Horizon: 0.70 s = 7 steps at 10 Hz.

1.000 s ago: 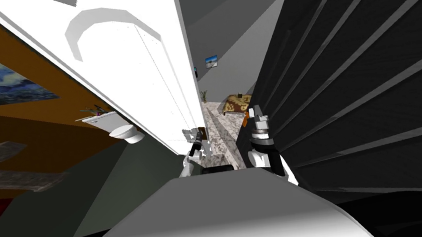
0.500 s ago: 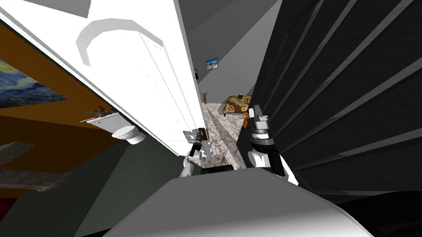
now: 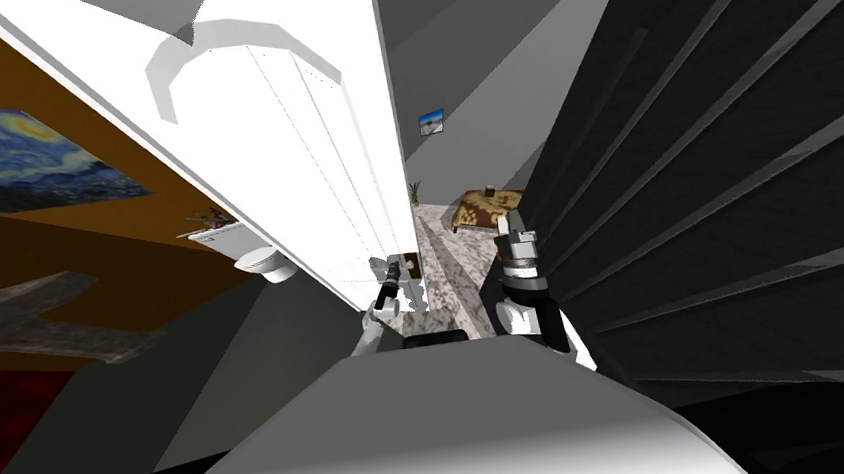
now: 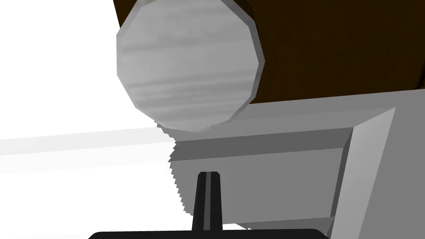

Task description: Push the door open

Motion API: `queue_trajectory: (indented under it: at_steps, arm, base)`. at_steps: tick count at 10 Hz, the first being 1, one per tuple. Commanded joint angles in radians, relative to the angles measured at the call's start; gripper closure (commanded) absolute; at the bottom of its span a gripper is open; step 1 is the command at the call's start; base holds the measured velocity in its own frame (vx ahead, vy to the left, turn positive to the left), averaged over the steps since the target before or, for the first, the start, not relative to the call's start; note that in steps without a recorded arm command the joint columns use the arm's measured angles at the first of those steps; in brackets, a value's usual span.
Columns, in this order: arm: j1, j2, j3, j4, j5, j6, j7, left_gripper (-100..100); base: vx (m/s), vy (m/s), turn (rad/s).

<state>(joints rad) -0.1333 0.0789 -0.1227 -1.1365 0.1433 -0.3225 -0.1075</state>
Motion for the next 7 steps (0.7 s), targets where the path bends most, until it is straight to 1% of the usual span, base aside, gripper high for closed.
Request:
queue_trajectory:
  at_steps: [1, 3, 5, 7]
  arm:
    - [0.004, -0.001, -0.007, -0.008, 0.003, 0.005, 0.003, -100]
    - [0.007, -0.005, -0.012, -0.012, 0.005, 0.008, 0.005, -100]
    - [0.011, -0.016, -0.019, -0.021, 0.009, 0.014, 0.008, -100]
    - [0.017, -0.036, -0.028, -0.03, 0.013, 0.02, 0.012, -100]
  base:
    - [-0.12, 0.0, 0.018]
    - [-0.214, -0.053, 0.012]
    - [-0.242, -0.06, 0.011]
    - [-0.273, -0.081, 0.014]
